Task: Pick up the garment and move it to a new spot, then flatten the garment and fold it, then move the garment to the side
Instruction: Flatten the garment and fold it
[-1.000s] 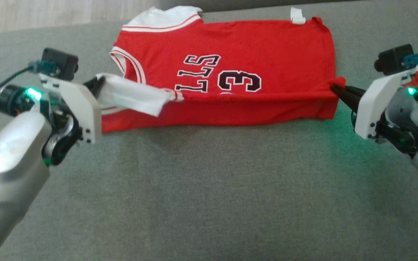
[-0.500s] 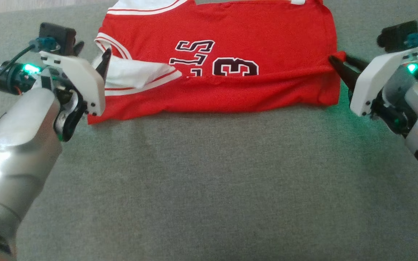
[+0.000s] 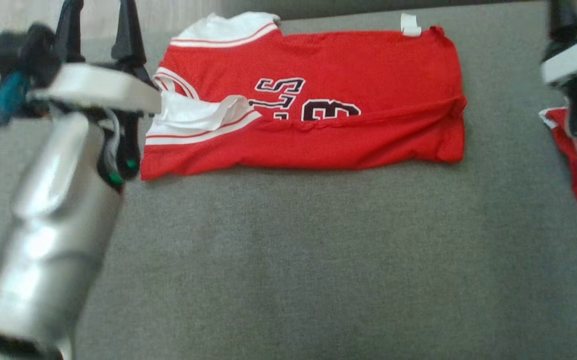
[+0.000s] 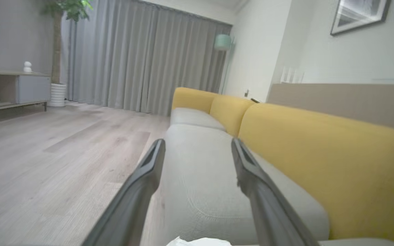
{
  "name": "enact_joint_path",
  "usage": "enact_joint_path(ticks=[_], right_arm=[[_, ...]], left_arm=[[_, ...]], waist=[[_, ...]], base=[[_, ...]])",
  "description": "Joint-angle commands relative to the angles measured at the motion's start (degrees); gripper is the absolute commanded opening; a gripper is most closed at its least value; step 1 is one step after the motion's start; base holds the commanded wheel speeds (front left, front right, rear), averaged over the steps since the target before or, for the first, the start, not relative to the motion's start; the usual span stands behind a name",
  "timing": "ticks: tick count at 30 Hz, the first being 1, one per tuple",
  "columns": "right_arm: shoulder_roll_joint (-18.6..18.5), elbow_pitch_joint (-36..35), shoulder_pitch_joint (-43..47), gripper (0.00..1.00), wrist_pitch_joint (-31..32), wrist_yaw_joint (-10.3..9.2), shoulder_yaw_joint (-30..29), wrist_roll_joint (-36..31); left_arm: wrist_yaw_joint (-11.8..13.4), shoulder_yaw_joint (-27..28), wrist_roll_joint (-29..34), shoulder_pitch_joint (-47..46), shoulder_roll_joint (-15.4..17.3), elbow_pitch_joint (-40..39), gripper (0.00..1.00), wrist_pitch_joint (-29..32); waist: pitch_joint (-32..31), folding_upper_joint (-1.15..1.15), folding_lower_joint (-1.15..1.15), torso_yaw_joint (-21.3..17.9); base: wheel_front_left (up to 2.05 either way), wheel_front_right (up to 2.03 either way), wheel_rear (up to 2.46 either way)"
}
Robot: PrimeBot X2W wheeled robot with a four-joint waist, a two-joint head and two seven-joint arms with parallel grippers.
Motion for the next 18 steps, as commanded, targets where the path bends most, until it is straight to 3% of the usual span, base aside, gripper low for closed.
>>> enact_joint_path(ticks=[1, 5, 8, 12, 18], right_arm=[[1.4, -3.4, 3.6, 1.00, -0.7, -0.04, -6.8, -5.2], [8.1, -12.0, 15.6, 1.00, -0.7, -0.04, -23.2, -20.5], [14.9, -18.5, 25.4, 1.00, -0.7, -0.04, -31.1, -30.5], [21.0, -24.7, 35.2, 1.00, -0.7, -0.04, -35.0, -36.9], [22.1, -30.2, 42.9, 1.00, -0.7, -0.04, -33.1, -36.8]], left_arm=[[1.1, 5.9, 3.5, 3.7, 0.6, -6.6, 1.00, -0.5], [1.8, 13.0, 11.1, 16.9, -3.9, -17.1, 1.00, -0.5], [2.0, 15.9, 15.4, 25.2, -7.0, -20.3, 1.00, -0.5], [2.2, 18.2, 20.3, 33.9, -9.5, -22.4, 1.00, -0.5], [0.5, 21.9, 23.4, 38.8, -11.6, -20.5, 1.00, -0.5]], waist=[[-1.7, 0.00, 0.01, 0.3], [-3.9, 0.00, 0.01, 0.8], [-5.4, 0.00, 0.01, 0.7], [-6.6, 0.00, 0.01, 0.6], [-6.1, 0.00, 0.01, -0.2]], base=[[0.00, 0.00, 0.00], [0.00, 0.00, 0.00], [0.00, 0.00, 0.00], [0.00, 0.00, 0.00], [0.00, 0.00, 0.00]])
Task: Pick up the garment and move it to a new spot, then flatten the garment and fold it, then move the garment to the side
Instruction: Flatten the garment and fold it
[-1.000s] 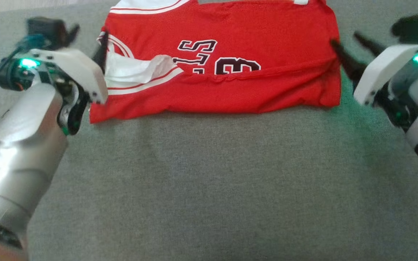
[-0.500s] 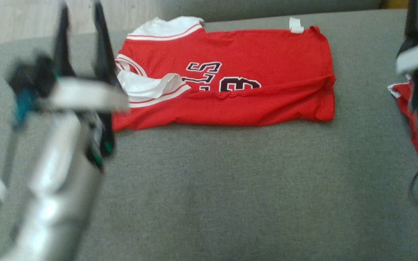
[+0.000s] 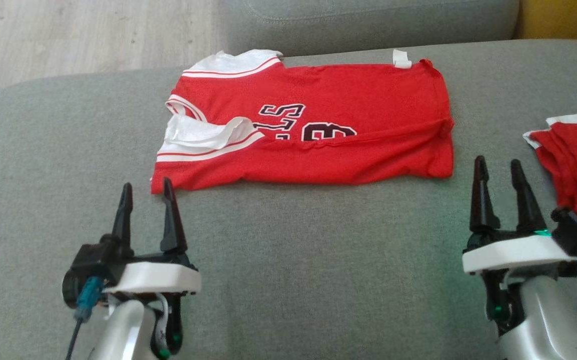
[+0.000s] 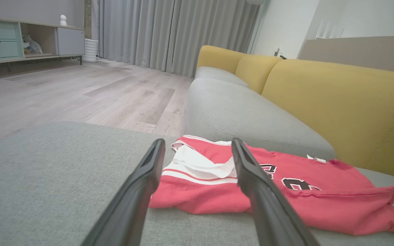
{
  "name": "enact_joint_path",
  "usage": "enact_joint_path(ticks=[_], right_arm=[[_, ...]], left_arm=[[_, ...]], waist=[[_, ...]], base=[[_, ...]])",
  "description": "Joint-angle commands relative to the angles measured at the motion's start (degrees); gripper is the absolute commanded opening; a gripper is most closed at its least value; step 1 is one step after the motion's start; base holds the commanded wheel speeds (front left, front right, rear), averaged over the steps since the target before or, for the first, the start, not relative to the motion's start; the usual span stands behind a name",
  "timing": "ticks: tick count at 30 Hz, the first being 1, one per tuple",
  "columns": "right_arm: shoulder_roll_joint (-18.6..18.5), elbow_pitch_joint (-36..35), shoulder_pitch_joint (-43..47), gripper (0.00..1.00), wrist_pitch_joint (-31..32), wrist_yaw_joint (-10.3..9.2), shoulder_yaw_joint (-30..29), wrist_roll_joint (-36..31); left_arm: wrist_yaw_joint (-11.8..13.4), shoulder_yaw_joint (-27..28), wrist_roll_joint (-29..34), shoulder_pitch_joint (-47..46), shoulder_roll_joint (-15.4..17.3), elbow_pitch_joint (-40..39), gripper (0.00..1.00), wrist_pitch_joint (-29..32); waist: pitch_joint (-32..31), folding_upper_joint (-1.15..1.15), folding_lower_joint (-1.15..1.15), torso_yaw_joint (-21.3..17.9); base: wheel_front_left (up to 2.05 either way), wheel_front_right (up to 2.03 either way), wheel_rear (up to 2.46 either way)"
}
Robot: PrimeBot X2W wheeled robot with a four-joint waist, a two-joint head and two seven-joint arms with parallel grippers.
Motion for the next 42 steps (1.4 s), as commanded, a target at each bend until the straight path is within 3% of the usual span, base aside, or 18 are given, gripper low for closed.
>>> enact_joint_path(ticks=[1, 8, 19, 30, 31, 32, 33, 38, 42], right_arm=[[0.2, -2.4, -1.4, 1.00, -0.4, -0.04, 1.9, 0.2], [0.2, -4.7, -2.2, 1.00, -0.4, -0.04, 4.6, 0.7], [0.2, -5.4, -3.5, 1.00, -0.4, -0.04, 8.6, 3.2], [0.2, -6.1, -3.7, 1.00, -0.4, -0.04, 8.8, 6.5], [0.2, -6.1, -3.7, 1.00, -0.4, -0.04, 8.8, 6.6], [0.2, -6.0, -3.7, 1.00, -0.4, -0.04, 8.8, 6.6], [0.2, -6.0, -3.7, 1.00, -0.4, -0.04, 8.8, 6.7], [0.2, -5.5, -3.5, 1.00, -0.4, -0.04, 8.3, 6.6], [0.2, -2.1, -3.5, 1.00, -0.4, -0.04, 7.2, 4.4]], left_arm=[[-0.2, 2.5, 0.6, -2.7, 0.2, -1.5, 1.00, -0.3], [-0.5, 3.6, 2.5, -7.5, 0.0, 7.6, 1.00, -0.3], [3.5, 7.2, 1.9, -18.4, 4.0, 26.6, 1.00, 2.8], [2.6, 6.9, 0.5, -22.8, 4.7, 37.7, 1.00, 7.0], [2.3, 6.9, 0.3, -23.0, 4.6, 38.2, 0.90, 7.1], [2.0, 6.8, 0.2, -23.2, 4.6, 38.7, 0.31, 7.0], [1.4, 6.8, 0.1, -23.5, 4.7, 38.9, 0.00, 6.6], [-0.6, 6.7, -0.2, -24.7, 4.7, 37.8, 0.00, 2.1], [-2.6, 6.1, 0.4, -24.8, 3.5, 32.3, 0.00, 0.0]], waist=[[0.4, 0.00, 0.00, -0.3], [3.2, 0.00, 0.00, -2.2], [8.4, 0.00, 0.00, -6.2], [9.3, 0.00, 0.00, -7.7], [9.2, 0.00, 0.00, -7.6], [9.1, 0.00, 0.00, -7.6], [9.1, 0.00, 0.00, -7.6], [8.1, 0.00, 0.00, -7.0], [7.1, 0.00, 0.00, -5.8]], base=[[0.00, 0.00, 0.00], [0.00, 0.00, 0.00], [0.00, 0.00, 0.00], [0.00, 0.00, 0.00], [0.00, 0.00, 0.00], [0.00, 0.00, 0.00], [0.00, 0.00, 0.00], [0.00, 0.00, 0.00], [0.00, 0.00, 0.00]])
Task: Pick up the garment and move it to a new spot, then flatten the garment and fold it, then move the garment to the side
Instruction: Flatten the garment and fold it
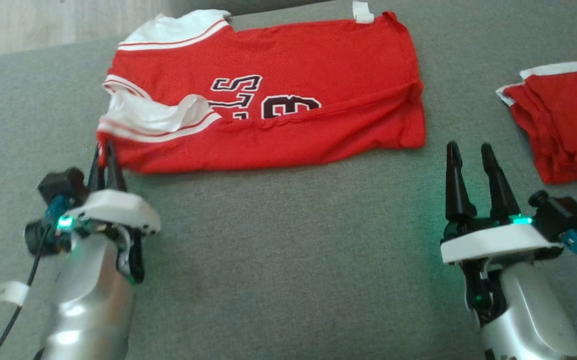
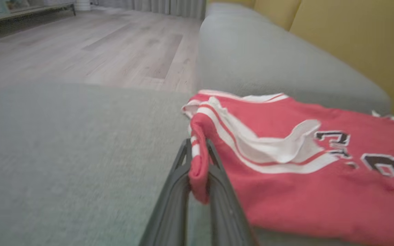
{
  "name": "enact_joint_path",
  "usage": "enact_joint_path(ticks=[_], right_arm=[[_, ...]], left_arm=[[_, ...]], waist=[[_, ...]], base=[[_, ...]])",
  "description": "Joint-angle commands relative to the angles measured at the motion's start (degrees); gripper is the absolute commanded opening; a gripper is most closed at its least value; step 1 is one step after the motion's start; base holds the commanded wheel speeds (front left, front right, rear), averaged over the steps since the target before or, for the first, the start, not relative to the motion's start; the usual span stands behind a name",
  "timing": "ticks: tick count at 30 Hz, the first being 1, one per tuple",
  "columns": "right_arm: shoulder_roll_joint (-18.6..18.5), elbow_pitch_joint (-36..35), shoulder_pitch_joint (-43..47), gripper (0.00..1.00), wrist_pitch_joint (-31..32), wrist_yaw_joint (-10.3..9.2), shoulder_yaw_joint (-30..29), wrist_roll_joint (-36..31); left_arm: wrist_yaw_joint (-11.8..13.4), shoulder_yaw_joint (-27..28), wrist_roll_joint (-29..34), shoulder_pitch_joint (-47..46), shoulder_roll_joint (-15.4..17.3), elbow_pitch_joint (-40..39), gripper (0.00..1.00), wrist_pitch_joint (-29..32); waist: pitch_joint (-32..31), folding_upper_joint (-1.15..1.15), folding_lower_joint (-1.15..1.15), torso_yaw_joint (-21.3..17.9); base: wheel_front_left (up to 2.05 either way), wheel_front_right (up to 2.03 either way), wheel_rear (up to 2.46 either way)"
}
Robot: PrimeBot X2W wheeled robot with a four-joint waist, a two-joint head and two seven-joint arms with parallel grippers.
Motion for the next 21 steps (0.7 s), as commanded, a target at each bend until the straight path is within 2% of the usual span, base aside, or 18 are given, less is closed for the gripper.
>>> enact_joint_path(ticks=[1, 2, 3, 6, 10, 16, 21], right_arm=[[0.1, 1.5, -1.3, 1.00, -0.1, -0.04, 0.4, -1.0], [0.1, 3.1, -1.7, 1.00, 0.6, -0.04, -0.1, -0.8], [0.1, 3.1, -1.7, 1.00, 0.6, -0.04, -0.1, -0.8], [0.1, 7.7, -4.0, 1.00, 2.7, -0.04, -2.6, -2.2], [0.1, 13.9, -8.1, 1.00, 6.5, -0.04, -5.4, -4.1], [0.1, 24.3, -15.5, 1.00, 10.5, -0.04, -8.0, -3.6], [0.1, 34.6, -21.6, 1.00, 12.1, -0.04, -10.3, -7.7]], left_arm=[[-1.0, 0.8, 0.7, -1.3, 0.5, -5.5, 0.00, -1.0], [-1.9, 0.9, 0.8, -0.9, 0.0, -8.2, 0.00, -1.1], [-1.9, 0.9, 0.8, -0.9, 0.0, -8.2, 0.00, -1.1], [-2.3, 1.9, 1.5, 1.7, -1.2, -16.6, 0.00, -1.1], [-3.5, 0.3, 3.1, 5.2, -2.3, -22.6, 0.00, -1.2], [-4.3, -2.4, 3.9, 7.1, -3.1, -24.7, 0.00, -1.2], [-4.5, -4.2, 3.9, 7.3, -3.3, -25.0, 0.00, -1.2]], waist=[[-0.8, 0.00, 0.00, 1.1], [-0.9, 0.00, 0.00, 1.5], [-0.9, 0.00, 0.00, 1.5], [-1.3, 0.00, 0.00, 3.0], [-1.5, 0.00, 0.00, 5.1], [-1.3, 0.00, 0.00, 7.3], [-0.8, 0.00, 0.00, 8.5]], base=[[0.00, 0.00, 0.00], [0.00, 0.00, 0.00], [0.00, 0.00, 0.00], [0.00, 0.00, 0.00], [0.00, 0.00, 0.00], [0.00, 0.00, 0.00], [0.00, 0.00, 0.00]])
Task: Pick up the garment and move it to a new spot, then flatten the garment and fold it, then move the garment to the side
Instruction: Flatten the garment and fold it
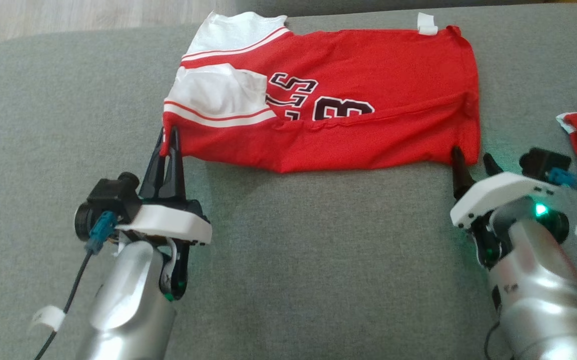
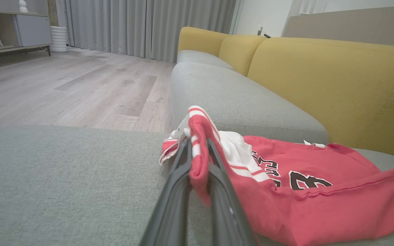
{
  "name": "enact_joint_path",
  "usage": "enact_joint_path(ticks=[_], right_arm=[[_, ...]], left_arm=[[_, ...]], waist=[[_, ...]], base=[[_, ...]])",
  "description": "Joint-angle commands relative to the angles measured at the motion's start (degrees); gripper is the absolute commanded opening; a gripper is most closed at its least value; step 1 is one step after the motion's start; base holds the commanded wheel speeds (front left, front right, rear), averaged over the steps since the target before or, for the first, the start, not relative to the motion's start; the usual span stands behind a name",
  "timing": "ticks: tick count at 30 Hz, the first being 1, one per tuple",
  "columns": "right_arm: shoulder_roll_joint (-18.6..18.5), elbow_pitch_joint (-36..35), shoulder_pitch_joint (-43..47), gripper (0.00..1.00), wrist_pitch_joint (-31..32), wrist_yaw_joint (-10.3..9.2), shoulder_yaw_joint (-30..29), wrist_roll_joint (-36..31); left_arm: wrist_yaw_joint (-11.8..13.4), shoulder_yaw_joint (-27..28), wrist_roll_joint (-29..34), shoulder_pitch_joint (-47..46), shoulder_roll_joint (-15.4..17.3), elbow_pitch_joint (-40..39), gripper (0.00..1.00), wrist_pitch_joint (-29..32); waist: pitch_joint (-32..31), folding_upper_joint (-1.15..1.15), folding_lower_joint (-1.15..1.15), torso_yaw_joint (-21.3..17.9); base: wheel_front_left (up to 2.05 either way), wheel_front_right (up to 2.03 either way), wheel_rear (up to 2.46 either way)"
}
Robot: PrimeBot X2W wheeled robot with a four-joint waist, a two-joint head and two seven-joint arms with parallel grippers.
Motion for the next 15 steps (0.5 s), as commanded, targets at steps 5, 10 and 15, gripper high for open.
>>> enact_joint_path(ticks=[5, 10, 15], right_arm=[[0.2, 6.5, -6.2, 0.36, 0.6, -0.04, 1.8, -4.4], [0.2, 10.6, -8.0, 0.00, -2.8, -0.04, -0.5, -8.4], [0.2, 12.7, -7.4, 0.00, -6.4, -0.04, -3.3, -10.1]], left_arm=[[0.0, 0.0, 0.1, -1.4, 0.5, -1.9, 0.00, -0.5], [0.6, -0.3, -0.2, -1.0, 0.5, -0.7, 0.00, -0.5], [1.6, 0.7, 0.2, 0.0, 1.1, 1.4, 0.00, -0.5]], waist=[[0.2, 0.00, 0.00, 0.8], [-0.9, 0.00, 0.00, 0.6], [-3.6, 0.00, 0.00, -0.1]], base=[[0.00, 0.00, 0.00], [0.00, 0.00, 0.00], [0.00, 0.00, 0.00]])
